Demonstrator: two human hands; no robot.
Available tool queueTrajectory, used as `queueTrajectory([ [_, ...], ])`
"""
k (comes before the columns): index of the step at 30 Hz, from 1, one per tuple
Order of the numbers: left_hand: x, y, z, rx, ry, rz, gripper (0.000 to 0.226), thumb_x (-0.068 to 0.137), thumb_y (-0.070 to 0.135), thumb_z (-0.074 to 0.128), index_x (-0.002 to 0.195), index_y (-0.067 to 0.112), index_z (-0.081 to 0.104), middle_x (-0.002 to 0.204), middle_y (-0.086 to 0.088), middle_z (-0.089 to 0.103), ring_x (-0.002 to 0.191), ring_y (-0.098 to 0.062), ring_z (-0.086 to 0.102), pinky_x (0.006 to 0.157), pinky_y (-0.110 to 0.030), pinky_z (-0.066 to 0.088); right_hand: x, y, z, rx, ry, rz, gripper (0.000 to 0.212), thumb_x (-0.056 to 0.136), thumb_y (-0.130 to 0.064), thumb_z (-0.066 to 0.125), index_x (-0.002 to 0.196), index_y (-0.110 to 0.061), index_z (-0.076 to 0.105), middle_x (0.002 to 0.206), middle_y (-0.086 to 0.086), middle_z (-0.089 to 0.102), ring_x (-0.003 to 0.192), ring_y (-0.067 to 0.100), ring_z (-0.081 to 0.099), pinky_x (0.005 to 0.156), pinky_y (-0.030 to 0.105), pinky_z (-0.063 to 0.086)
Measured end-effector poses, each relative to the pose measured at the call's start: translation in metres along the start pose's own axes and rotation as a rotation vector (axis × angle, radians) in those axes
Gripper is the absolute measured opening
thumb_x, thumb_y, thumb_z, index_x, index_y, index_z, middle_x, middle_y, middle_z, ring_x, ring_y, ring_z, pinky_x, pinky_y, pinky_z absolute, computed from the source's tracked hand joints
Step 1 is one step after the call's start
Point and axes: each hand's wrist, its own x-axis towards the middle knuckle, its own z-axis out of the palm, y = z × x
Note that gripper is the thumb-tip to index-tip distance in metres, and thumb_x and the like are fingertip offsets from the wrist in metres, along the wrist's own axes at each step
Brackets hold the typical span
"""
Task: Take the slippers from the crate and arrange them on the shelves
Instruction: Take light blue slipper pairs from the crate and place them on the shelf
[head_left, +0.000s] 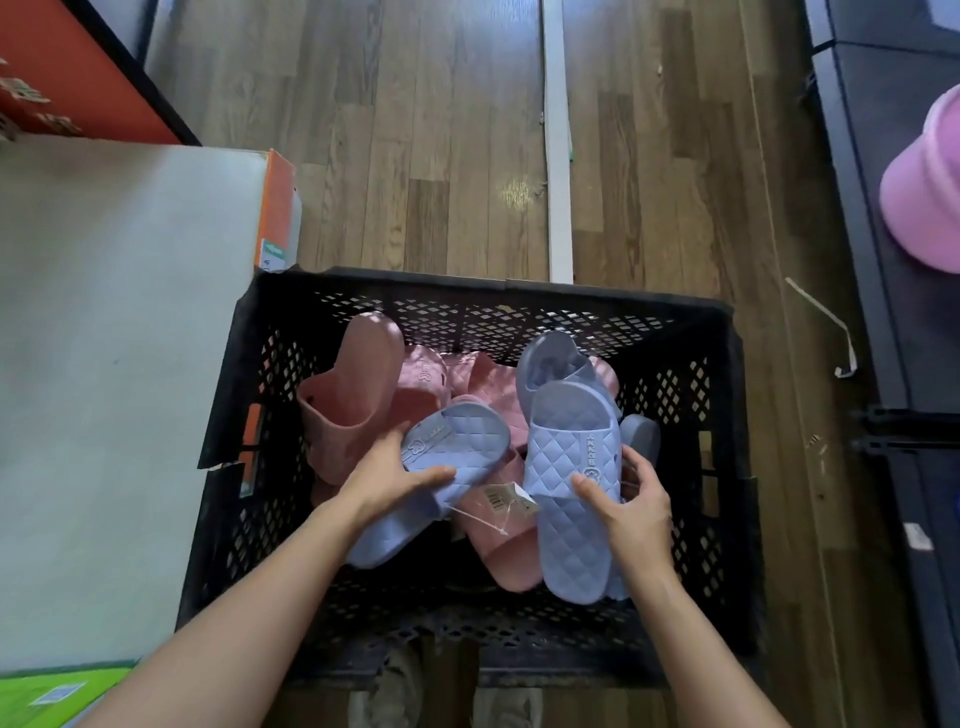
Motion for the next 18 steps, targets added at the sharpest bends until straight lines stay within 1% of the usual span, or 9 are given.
queueTrajectory([
  [2,0.003,0.002,-0.002,0.023,0.019,-0.021,0.092,0.042,0.062,0.075,0.119,0.017,0.052,0.118,-0.002,0.060,0.106,-0.020,0.058,0.093,-0.034,0.046,-0.001,0.001,0.002,0.012,-0.003,0.010,0.061,0.069,-0.019,0.081,0.123,-0.019,0.052,0.120,0.006,0.060,0.106,0.019,0.059,0.093,0.044,0.050],
  [3,0.005,0.004,-0.003,0.064,0.046,-0.042,0.085,0.044,0.058,0.079,0.113,0.015,0.055,0.112,-0.004,0.062,0.101,-0.022,0.060,0.089,-0.035,0.047,-0.001,0.001,0.002,0.018,-0.003,0.011,0.061,0.069,-0.019,0.080,0.123,-0.018,0.052,0.119,0.006,0.060,0.106,0.019,0.060,0.092,0.044,0.051],
  [5,0.006,0.006,-0.003,0.139,0.081,-0.093,0.073,0.052,0.048,0.085,0.107,0.011,0.054,0.109,-0.007,0.062,0.099,-0.025,0.059,0.084,-0.035,0.047,-0.003,-0.001,0.002,0.019,-0.010,0.018,0.060,0.070,-0.018,0.080,0.123,-0.018,0.052,0.116,0.005,0.062,0.103,0.018,0.061,0.090,0.043,0.052],
  [7,0.005,0.008,-0.003,0.143,0.076,-0.139,0.071,0.056,0.045,0.085,0.106,0.010,0.049,0.110,-0.007,0.060,0.101,-0.026,0.057,0.083,-0.035,0.045,-0.005,-0.005,0.000,0.017,-0.023,0.028,0.060,0.070,-0.019,0.080,0.123,-0.017,0.053,0.113,0.004,0.064,0.100,0.016,0.062,0.088,0.043,0.053],
  [9,-0.001,0.010,-0.003,0.110,0.079,-0.165,0.077,0.051,0.048,0.085,0.106,0.009,0.048,0.108,-0.006,0.059,0.101,-0.025,0.057,0.079,-0.034,0.044,-0.008,-0.007,-0.002,0.003,-0.038,0.027,0.062,0.069,-0.021,0.080,0.125,-0.016,0.053,0.112,0.003,0.065,0.100,0.015,0.062,0.088,0.043,0.053],
  [11,-0.011,0.012,-0.003,0.091,0.091,-0.149,0.082,0.039,0.058,0.078,0.100,0.010,0.051,0.101,-0.004,0.059,0.092,-0.023,0.058,0.070,-0.031,0.042,-0.013,-0.010,-0.005,-0.024,-0.045,0.029,0.062,0.070,-0.022,0.080,0.126,-0.017,0.053,0.110,-0.001,0.065,0.098,0.011,0.061,0.088,0.040,0.053],
  [13,-0.023,0.014,-0.006,0.099,0.091,-0.087,0.073,0.035,0.062,0.070,0.087,0.014,0.051,0.092,-0.004,0.055,0.080,-0.020,0.054,0.058,-0.027,0.035,-0.020,-0.017,-0.013,-0.050,-0.043,0.018,0.059,0.071,-0.021,0.079,0.125,-0.019,0.054,0.104,-0.006,0.063,0.095,0.006,0.059,0.088,0.037,0.052],
  [16,-0.044,0.022,-0.017,0.057,0.170,-0.016,0.050,0.055,0.043,0.085,0.074,0.015,0.048,0.082,-0.007,0.053,0.072,-0.021,0.048,0.052,-0.025,0.030,-0.030,-0.033,-0.028,-0.089,-0.038,-0.029,0.060,0.070,-0.020,0.080,0.124,-0.019,0.055,0.103,-0.007,0.063,0.093,0.006,0.059,0.087,0.034,0.051],
  [18,-0.063,0.034,-0.026,-0.081,0.240,-0.009,0.040,0.064,0.029,0.084,0.082,0.008,0.056,0.083,-0.008,0.061,0.074,-0.020,0.055,0.057,-0.027,0.039,-0.042,-0.045,-0.041,-0.091,-0.053,-0.040,0.060,0.071,-0.022,0.080,0.125,-0.020,0.055,0.104,-0.008,0.061,0.089,-0.002,0.057,0.083,0.030,0.051],
])
